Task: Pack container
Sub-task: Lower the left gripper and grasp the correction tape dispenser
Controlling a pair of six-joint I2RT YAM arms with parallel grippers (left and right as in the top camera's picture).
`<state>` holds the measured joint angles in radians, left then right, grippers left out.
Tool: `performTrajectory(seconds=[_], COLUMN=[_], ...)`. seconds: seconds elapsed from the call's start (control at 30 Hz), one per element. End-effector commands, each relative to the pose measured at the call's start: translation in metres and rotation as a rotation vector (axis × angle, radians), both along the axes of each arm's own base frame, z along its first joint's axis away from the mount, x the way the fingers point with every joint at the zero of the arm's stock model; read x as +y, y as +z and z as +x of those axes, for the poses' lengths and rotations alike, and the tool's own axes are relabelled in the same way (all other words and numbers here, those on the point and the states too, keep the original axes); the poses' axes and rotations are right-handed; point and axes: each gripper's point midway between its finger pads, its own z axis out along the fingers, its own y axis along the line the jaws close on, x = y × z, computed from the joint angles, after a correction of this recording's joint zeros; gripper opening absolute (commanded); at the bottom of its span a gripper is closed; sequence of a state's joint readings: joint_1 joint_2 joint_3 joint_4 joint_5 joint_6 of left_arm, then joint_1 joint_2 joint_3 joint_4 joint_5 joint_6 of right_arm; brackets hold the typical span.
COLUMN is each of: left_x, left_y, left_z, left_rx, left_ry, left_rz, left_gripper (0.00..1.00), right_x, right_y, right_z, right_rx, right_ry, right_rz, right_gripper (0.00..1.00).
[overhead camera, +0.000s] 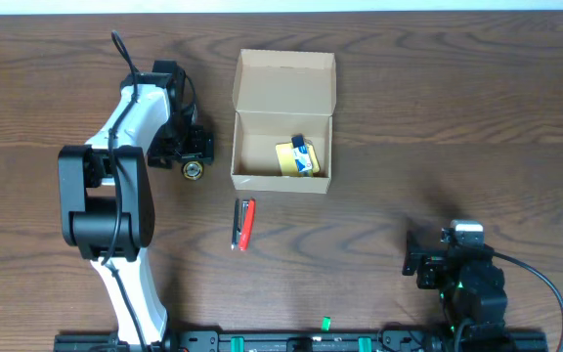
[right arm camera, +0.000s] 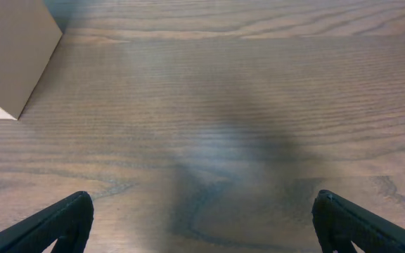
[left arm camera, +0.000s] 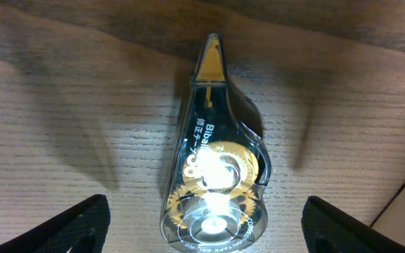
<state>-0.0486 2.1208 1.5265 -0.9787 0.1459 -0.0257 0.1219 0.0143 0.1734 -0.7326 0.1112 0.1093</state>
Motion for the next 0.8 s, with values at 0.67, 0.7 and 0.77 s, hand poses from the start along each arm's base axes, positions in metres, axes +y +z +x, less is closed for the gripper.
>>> performTrajectory(seconds=[0.67, 0.7, 0.77], left_x=[-0.0047, -0.0054, -0.0058], left_y=[-0.0087, -0.0086, -0.0086], left_z=[0.0049, 0.0049, 0.0049], left_rx=[0.005, 0.005, 0.006], left_ry=[0.009, 0.01, 0.014], left_rz=[-0.023, -0.027, -0.029], left_gripper=[0.3, 0.26, 0.21], right_x=[-0.0018, -0.0018, -0.0018], right_y=[-0.0038, -0.0038, -0.0038], right_z=[-0.0005, -0.0005, -0.0005], right_rx=[0.005, 0.005, 0.005], right_ry=[-0.002, -0.002, -0.002], right_rz=[-0.012, -0.011, -0.012], right_gripper=[0.99, 0.99, 0.99])
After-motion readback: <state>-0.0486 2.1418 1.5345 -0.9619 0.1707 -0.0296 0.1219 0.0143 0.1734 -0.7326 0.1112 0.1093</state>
